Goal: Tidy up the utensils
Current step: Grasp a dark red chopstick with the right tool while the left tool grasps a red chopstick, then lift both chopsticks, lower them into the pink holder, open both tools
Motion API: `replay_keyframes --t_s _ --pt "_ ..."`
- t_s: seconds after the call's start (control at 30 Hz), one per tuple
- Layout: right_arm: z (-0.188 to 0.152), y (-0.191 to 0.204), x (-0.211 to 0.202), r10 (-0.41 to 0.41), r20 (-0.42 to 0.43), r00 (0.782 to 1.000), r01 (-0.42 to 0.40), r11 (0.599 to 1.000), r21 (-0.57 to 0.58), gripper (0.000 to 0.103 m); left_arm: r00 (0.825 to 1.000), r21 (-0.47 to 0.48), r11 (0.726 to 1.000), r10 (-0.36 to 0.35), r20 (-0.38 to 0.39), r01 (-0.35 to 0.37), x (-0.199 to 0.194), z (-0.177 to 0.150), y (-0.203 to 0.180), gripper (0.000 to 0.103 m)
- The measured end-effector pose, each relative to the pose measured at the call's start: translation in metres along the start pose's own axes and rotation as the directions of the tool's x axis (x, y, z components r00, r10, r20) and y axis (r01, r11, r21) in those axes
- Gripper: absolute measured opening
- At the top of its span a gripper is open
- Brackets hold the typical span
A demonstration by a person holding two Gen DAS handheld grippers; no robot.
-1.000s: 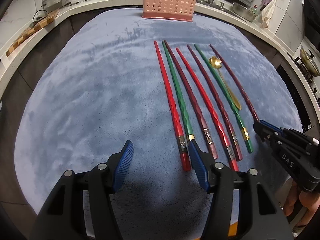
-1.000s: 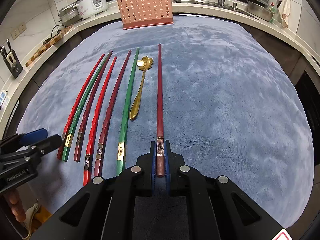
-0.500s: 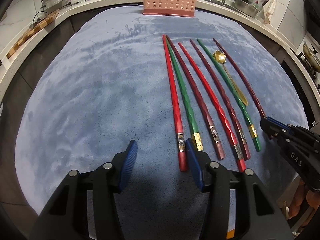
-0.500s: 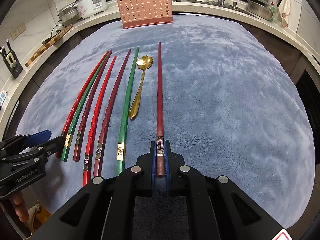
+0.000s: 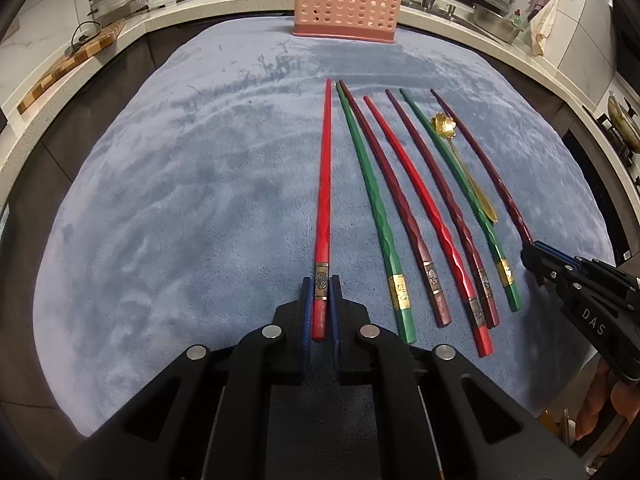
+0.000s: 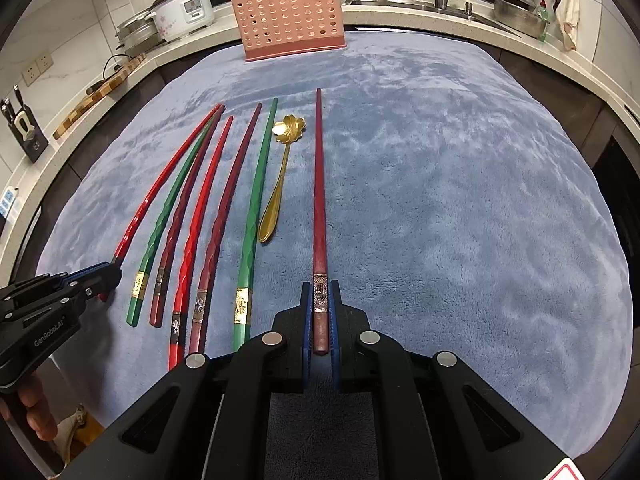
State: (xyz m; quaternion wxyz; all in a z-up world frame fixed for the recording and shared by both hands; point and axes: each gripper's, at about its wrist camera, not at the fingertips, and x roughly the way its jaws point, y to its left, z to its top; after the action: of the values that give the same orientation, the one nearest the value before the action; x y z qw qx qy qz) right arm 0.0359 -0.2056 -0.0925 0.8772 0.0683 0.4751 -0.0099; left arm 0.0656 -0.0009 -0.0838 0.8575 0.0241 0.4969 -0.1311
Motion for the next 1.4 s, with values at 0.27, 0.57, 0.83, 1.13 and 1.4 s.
replay_keyframes --t_s 0.27,0.57,0.83,1.13,1.4 --pt "0.013 -0.007 -0.017 0.004 0.045 0.999 -0.005 1.000 0.017 0.007 0.999 -0.007 1.000 0.017 0.036 -0.017 -0.014 0.008 0.001 0.007" --pt "0.048 -0.017 -0.054 0.021 0.151 0.988 -0.028 0.999 0.046 0.007 0.991 -0.032 0.999 0.013 0.132 -0.009 -0.046 0.039 0.006 0.007" --pt "0.094 -0.024 -0.085 0.028 0.253 0.967 -0.043 0.998 0.054 0.007 0.973 -0.054 0.999 0.016 0.231 -0.003 -0.076 0.080 0.015 0.007" --pt "0.149 -0.035 -0.110 0.033 0.358 0.933 -0.063 0.995 0.071 0.007 0.945 -0.074 0.997 0.018 0.326 0.006 -0.099 0.132 0.026 0.007" --pt "0.197 -0.037 -0.115 0.043 0.405 0.913 -0.080 0.994 0.074 0.007 0.916 -0.059 0.998 0.026 0.400 -0.003 -0.116 0.185 0.028 0.007"
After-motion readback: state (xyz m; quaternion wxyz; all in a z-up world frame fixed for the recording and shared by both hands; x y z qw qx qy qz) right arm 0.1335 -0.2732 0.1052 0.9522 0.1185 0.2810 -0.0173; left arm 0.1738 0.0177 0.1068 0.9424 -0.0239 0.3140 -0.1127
